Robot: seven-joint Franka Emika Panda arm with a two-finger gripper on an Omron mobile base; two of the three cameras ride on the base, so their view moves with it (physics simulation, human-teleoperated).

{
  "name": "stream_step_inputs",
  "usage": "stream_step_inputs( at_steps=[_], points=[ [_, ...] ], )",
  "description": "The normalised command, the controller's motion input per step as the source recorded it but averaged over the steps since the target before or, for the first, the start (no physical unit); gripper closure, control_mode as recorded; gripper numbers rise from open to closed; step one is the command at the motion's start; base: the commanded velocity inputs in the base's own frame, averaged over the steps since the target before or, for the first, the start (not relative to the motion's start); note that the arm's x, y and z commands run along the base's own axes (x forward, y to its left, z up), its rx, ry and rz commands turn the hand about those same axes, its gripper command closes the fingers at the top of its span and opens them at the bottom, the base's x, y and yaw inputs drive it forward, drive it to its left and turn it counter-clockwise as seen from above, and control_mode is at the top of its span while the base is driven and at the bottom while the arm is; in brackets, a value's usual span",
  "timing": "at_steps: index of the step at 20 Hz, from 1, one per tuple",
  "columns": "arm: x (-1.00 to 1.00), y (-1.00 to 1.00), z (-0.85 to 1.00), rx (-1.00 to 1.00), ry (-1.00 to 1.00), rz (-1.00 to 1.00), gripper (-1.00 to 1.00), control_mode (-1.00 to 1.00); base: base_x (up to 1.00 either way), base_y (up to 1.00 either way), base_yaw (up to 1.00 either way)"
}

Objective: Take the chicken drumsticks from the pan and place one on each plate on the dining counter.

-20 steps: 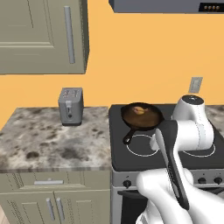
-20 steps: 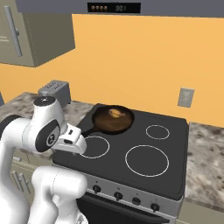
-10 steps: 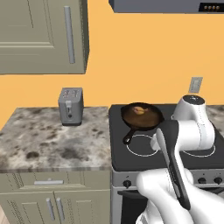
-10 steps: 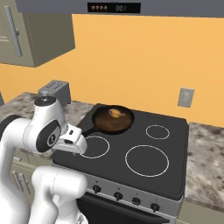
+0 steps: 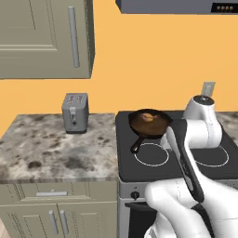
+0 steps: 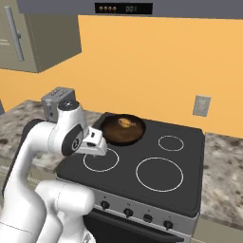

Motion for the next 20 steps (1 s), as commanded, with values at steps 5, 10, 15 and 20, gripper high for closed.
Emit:
stream_step_inputs(
  at_steps=[5,10,15,20],
  points=[
    [0.96,-0.18,0.03,0.0,0.0,0.2,-1.0,-1.0,0.0,0.0,0.0],
    [0.94,-0.11,0.01,-0.03,0.0,0.21,-1.0,-1.0,0.0,0.0,0.0],
    [1.0,-0.07,0.06,0.0,0.1,0.18,-1.0,-1.0,0.0,0.0,0.0],
    [0.92,0.01,-0.02,-0.16,0.01,0.04,-1.0,-1.0,0.0,0.0,0.0]
  ],
)
